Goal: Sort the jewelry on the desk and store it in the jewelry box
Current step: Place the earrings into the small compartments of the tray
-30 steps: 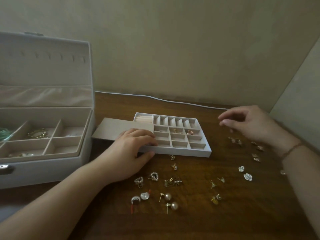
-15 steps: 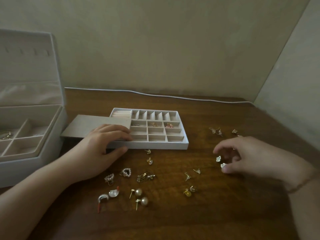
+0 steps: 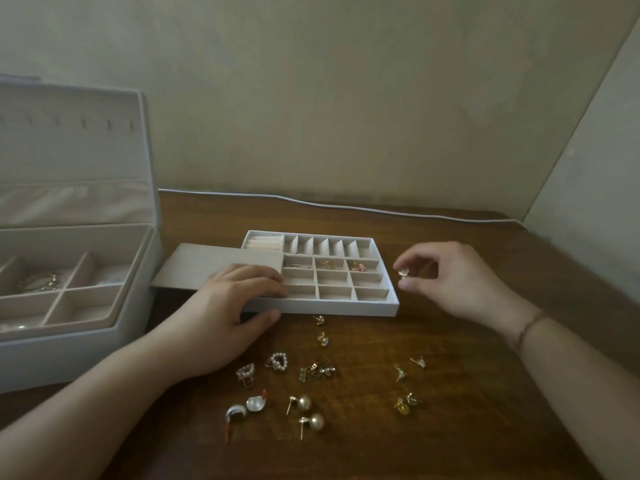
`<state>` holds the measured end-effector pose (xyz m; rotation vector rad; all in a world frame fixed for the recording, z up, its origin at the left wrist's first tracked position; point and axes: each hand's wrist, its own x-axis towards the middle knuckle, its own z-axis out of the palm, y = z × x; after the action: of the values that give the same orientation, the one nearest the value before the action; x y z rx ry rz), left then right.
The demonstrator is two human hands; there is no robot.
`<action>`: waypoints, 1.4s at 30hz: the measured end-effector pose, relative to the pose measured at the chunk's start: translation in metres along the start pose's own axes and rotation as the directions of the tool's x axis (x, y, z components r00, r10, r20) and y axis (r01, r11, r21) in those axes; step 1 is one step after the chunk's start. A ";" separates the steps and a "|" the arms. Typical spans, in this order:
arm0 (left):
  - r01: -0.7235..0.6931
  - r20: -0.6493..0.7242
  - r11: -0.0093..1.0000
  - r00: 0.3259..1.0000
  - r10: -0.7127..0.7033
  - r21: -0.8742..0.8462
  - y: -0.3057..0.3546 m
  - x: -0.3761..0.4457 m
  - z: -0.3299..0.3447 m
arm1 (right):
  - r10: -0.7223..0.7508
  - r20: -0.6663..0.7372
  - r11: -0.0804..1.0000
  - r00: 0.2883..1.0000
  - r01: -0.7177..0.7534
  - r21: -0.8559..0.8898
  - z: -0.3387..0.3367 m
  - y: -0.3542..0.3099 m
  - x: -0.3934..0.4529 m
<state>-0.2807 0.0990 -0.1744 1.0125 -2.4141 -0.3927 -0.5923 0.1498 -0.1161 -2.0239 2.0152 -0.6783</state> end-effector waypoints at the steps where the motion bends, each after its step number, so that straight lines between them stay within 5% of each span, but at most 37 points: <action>1: 0.003 0.008 1.000 1.000 -0.003 0.001 0.000 0.000 0.000 | -0.019 -0.023 1.000 1.000 0.020 0.023 0.004 -0.003 0.014; 6: 0.002 0.007 1.000 1.000 -0.002 -0.011 -0.001 -0.002 -0.001 | 0.029 -0.067 0.995 0.997 -0.022 0.093 0.028 -0.008 0.075; 16: 0.001 0.005 1.000 1.000 -0.001 -0.004 -0.002 -0.001 0.000 | -0.029 0.010 0.965 1.000 0.030 -0.261 0.042 -0.003 0.090; 22: -0.002 0.018 1.000 1.000 0.002 0.002 -0.002 0.000 -0.002 | -0.055 0.083 0.949 0.995 0.078 -0.306 0.027 -0.009 0.079; 27: -0.008 -0.002 1.000 1.000 0.008 0.004 -0.003 0.000 -0.001 | -0.185 0.106 0.967 0.977 0.200 -0.155 0.003 -0.027 0.033; 33: 0.002 -0.022 1.000 1.000 -0.002 0.002 -0.001 0.000 0.000 | -0.176 0.482 0.952 0.858 0.273 -0.138 -0.017 -0.016 -0.053; 42: 0.015 -0.004 1.000 1.000 -0.015 0.009 0.000 0.001 -0.001 | -0.218 0.353 0.974 0.910 0.223 0.027 0.009 -0.007 -0.069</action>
<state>-0.2807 0.0987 -0.1734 1.0350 -2.4083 -0.3848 -0.5792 0.2161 -0.1325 -2.2150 1.6079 -0.3036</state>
